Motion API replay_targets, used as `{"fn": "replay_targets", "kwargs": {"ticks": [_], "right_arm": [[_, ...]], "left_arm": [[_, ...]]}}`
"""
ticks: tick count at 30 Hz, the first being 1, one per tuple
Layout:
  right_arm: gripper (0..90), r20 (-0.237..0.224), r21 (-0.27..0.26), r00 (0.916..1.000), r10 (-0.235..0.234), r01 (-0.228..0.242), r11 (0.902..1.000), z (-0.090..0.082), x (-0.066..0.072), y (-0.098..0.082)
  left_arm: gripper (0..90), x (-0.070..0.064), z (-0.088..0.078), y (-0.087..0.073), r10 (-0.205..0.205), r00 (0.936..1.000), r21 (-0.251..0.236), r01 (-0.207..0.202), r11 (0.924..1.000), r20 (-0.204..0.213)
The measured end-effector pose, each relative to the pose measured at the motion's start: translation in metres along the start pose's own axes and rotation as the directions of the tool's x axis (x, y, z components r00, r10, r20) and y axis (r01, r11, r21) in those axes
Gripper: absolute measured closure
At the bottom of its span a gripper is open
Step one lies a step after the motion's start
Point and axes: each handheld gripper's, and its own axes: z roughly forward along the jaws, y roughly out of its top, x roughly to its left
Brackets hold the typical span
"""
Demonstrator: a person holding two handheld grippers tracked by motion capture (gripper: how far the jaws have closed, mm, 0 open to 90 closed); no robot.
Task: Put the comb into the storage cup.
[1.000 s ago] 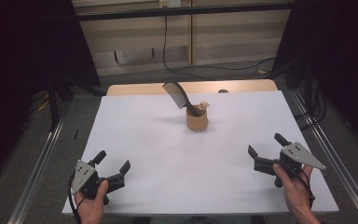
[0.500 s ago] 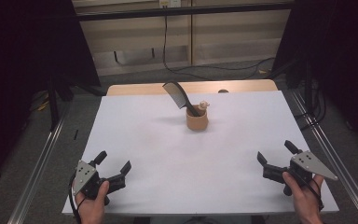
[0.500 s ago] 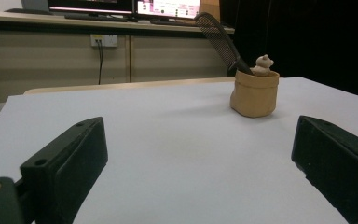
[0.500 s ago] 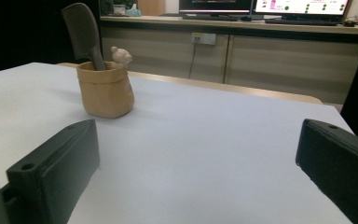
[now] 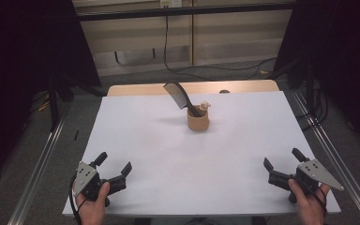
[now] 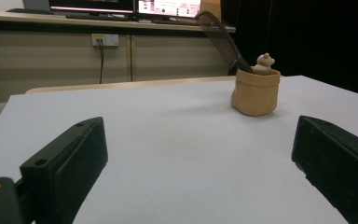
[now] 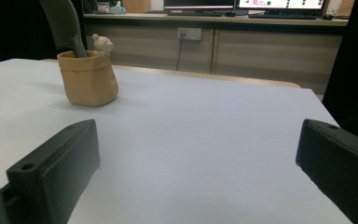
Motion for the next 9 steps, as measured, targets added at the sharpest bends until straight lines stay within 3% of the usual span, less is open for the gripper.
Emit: {"fn": "replay_targets", "kwargs": {"ticks": [9], "right_arm": [[0.0,-0.017,-0.006,0.9998,0.014,-0.014,0.9999,0.0036,-0.0019,0.0008]], "left_arm": [[3.5,0.0018,0.0021,-0.0007,-0.011,0.9999,0.011,0.011,0.9999,0.007]]}}
